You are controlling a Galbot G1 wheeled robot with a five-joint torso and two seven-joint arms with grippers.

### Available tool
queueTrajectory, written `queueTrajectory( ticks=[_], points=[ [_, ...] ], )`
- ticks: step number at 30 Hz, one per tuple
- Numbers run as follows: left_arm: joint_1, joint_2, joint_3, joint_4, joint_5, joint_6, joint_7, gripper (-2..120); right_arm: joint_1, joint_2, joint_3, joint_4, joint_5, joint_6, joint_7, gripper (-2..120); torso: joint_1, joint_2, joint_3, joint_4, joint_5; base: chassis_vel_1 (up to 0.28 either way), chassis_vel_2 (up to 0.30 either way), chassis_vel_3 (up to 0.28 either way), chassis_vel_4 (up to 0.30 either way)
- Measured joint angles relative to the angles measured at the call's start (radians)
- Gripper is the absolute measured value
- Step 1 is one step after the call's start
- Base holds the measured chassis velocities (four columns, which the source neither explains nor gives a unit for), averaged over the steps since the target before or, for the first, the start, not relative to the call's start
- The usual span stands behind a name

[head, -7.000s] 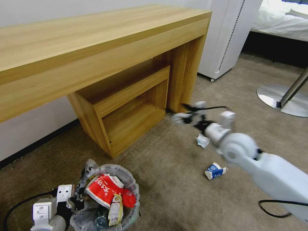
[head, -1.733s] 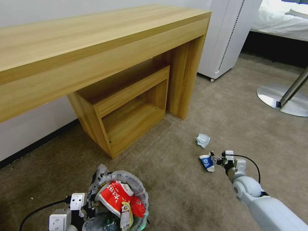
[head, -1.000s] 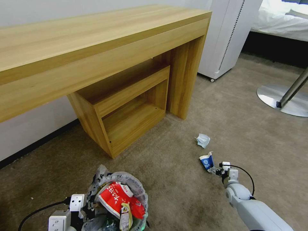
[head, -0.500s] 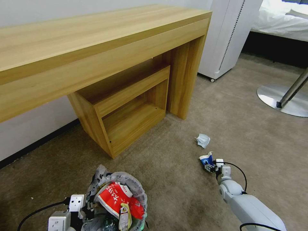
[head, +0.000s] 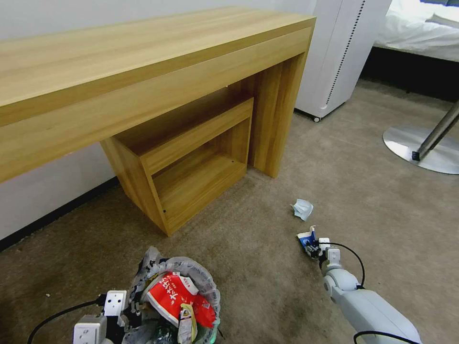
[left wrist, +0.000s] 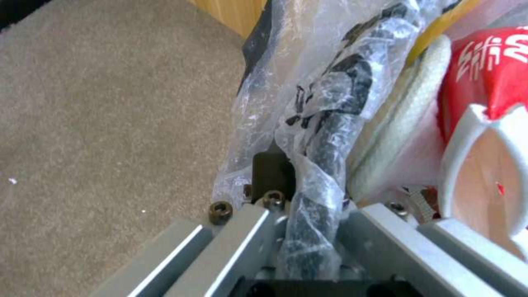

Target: Pick up the trash bin and place the garbage on the floor into it.

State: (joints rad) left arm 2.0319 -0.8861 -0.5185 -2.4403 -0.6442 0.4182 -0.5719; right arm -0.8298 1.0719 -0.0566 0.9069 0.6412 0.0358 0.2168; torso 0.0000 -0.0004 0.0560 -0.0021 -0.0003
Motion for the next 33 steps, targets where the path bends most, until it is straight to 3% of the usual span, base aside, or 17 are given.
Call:
queueTrajectory(
  ticks=[7, 11, 14, 21, 23, 26, 28, 29, 32, 33],
  points=[
    [0.000, 0.002, 0.004, 0.005, 0.010, -0.007, 0.000, 0, 0.015, -0.015, -0.019, 0.016, 0.024, 0.010, -0.015, 24, 0.000, 0.000, 0.000, 0.0000, 0.0001, 0.000, 0.000, 0.000, 0.000],
    [0.000, 0.002, 0.005, 0.009, 0.013, -0.009, 0.000, 0, 0.017, -0.021, -0.024, 0.026, 0.031, 0.011, -0.015, 15, 0.000, 0.000, 0.000, 0.0000, 0.0000, 0.000, 0.000, 0.000, 0.000],
    [-0.002, 0.005, 0.006, 0.011, 0.015, -0.016, 0.000, 0, 0.023, -0.032, -0.035, 0.044, 0.044, 0.012, -0.014, 0, 0.000, 0.000, 0.000, 0.0000, 0.0000, 0.000, 0.000, 0.000, 0.000],
    [-0.003, 0.004, 0.007, 0.012, 0.021, -0.019, 0.000, 0, 0.028, -0.040, -0.043, 0.058, 0.057, 0.017, -0.015, 0, 0.000, 0.000, 0.000, 0.0000, 0.0001, 0.000, 0.000, 0.000, 0.000],
    [-0.020, 0.030, -0.007, 0.003, -0.023, -0.018, -0.002, 0, 0.020, -0.067, -0.034, 0.158, 0.121, 0.028, -0.042, 0, 0.000, 0.000, 0.000, -0.0001, -0.0002, 0.000, 0.000, 0.000, 0.000],
    [-0.024, 0.045, -0.016, -0.003, -0.042, -0.018, -0.008, 0, 0.018, -0.077, -0.032, 0.206, 0.144, 0.037, -0.053, 0, 0.000, 0.000, 0.000, -0.0002, 0.0000, 0.000, 0.000, 0.000, 0.000],
    [-0.026, 0.061, -0.022, -0.005, -0.057, -0.019, -0.017, 0, 0.025, -0.112, -0.030, 0.340, 0.196, 0.080, -0.114, 0, 0.000, 0.000, 0.000, -0.0003, 0.0001, 0.000, 0.000, 0.000, 0.000],
    [-0.026, 0.061, -0.022, -0.005, -0.057, -0.019, -0.017, 0, 0.025, -0.112, -0.030, 0.340, 0.196, 0.080, -0.114, 0, 0.000, 0.000, 0.000, -0.0003, 0.0001, 0.000, 0.000, 0.000, 0.000],
    [-0.037, 0.053, -0.013, 0.004, -0.055, -0.019, -0.015, 0, 0.068, -0.167, -0.047, 0.511, 0.314, 0.170, -0.308, 0, 0.000, 0.000, 0.000, 0.0002, -0.0004, 0.000, 0.000, 0.000, 0.000],
    [-0.037, 0.053, -0.013, 0.004, -0.055, -0.019, -0.015, 0, 0.068, -0.167, -0.047, 0.511, 0.314, 0.170, -0.308, 0, 0.000, 0.000, 0.000, 0.0002, -0.0004, 0.000, 0.000, 0.000, 0.000]
  ],
)
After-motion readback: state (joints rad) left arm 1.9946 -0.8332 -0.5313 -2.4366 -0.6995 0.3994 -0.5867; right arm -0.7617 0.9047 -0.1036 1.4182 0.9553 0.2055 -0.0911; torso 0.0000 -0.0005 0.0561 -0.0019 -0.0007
